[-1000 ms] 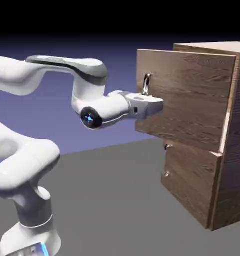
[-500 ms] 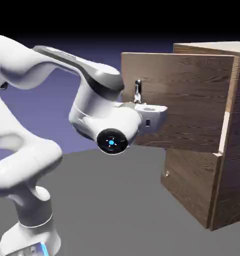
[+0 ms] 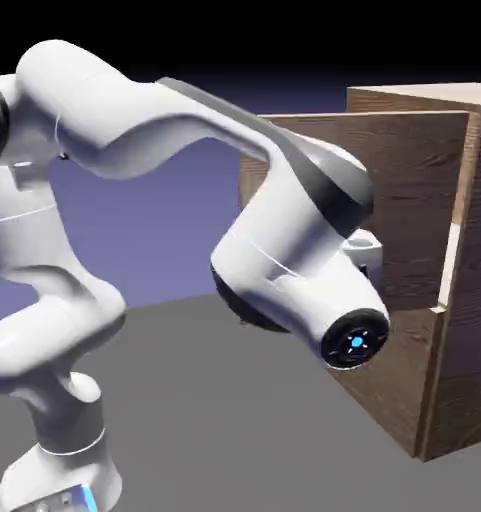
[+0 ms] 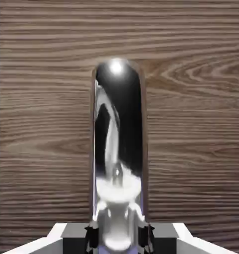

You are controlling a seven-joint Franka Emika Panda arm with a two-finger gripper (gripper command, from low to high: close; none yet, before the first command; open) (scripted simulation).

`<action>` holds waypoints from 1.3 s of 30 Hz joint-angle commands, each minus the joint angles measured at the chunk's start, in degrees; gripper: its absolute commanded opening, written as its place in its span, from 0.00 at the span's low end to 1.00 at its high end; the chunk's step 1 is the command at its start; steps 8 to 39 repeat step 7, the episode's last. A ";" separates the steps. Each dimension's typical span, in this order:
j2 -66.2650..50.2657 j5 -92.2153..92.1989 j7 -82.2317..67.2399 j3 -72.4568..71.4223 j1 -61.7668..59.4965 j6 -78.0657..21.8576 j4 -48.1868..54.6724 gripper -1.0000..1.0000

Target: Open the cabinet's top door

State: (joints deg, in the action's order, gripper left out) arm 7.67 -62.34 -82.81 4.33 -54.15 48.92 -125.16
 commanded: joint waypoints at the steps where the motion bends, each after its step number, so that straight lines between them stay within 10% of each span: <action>1: -1.78 0.89 -0.48 0.12 0.01 -1.34 2.07 0.00; 6: -9.01 4.31 -2.35 0.26 -0.02 -6.92 10.94 0.00; 7: -9.01 4.31 -2.35 0.26 -0.02 -6.92 10.94 1.00; 39: -9.01 4.31 -2.35 0.26 -0.02 -6.92 10.94 1.00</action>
